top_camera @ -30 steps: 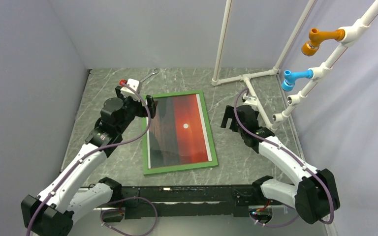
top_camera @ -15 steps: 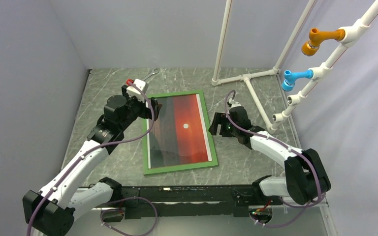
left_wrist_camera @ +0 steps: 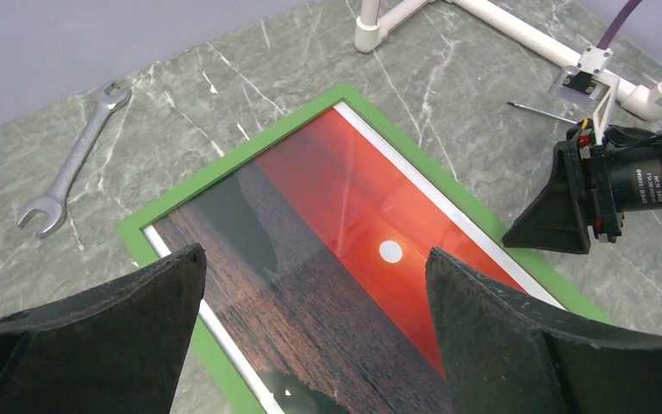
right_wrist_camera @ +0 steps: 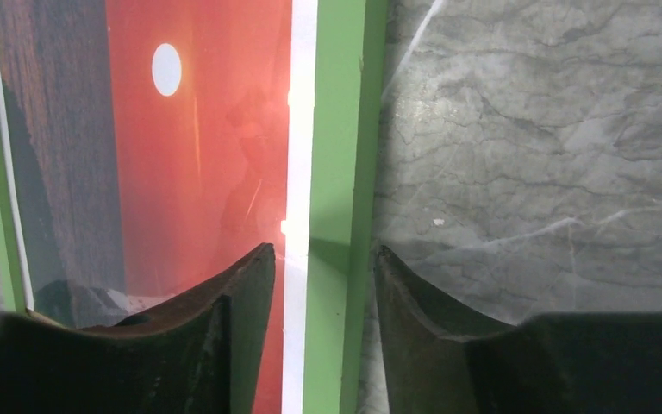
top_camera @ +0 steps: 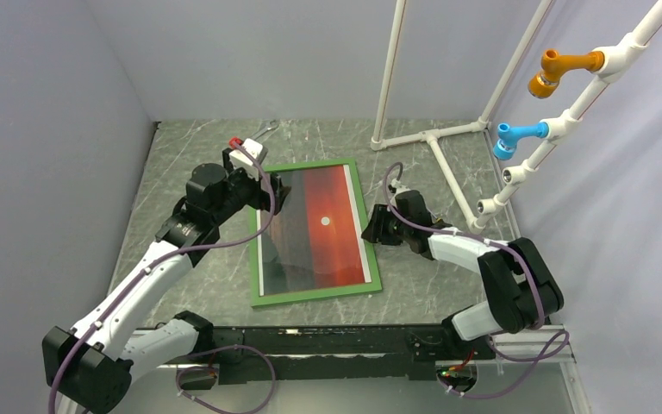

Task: Take the photo out of the frame

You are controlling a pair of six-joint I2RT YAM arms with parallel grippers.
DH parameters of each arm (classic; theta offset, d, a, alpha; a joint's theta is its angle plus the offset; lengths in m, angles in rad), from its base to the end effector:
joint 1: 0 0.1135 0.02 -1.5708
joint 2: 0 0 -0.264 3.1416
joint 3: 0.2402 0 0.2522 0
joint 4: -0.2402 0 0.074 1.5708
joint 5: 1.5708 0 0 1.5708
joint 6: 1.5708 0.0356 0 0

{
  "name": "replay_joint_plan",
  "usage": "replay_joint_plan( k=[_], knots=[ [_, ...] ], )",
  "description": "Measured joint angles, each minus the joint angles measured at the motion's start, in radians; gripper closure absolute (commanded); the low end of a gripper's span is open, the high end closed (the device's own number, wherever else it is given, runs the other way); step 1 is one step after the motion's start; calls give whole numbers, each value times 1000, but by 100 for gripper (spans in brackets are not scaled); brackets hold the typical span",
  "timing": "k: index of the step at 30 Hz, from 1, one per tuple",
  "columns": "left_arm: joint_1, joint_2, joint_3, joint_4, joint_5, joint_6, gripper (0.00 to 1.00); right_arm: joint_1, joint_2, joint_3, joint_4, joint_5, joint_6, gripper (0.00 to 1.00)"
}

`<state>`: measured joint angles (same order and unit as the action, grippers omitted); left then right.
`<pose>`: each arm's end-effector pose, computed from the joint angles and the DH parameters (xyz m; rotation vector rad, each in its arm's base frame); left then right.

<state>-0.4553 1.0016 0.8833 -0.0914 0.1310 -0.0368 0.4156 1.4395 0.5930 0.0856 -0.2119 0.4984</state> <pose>0.2090 -0.1075 0.3438 0.4675 1.7413 -0.4696 0.2454 0.1165 0.1565 -0.0100 2.4182 0.6874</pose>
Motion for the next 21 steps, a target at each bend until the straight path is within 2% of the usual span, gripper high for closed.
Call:
replay_joint_plan(
  k=[7, 12, 18, 21],
  knots=[
    [-18, 27, 0, -4, 30, 16, 1, 0, 61, 0, 45, -37, 2, 58],
    [-77, 44, 1, -5, 32, 61, 1, 0, 68, -16, 76, -35, 0, 70],
    [-180, 74, 1, -14, 28, 112, 1, -3, 64, -35, 107, -41, 1, 94],
    [-244, 106, 2, -26, 22, 127, 2, -3, 64, -36, 106, -42, 0, 100]
  ],
)
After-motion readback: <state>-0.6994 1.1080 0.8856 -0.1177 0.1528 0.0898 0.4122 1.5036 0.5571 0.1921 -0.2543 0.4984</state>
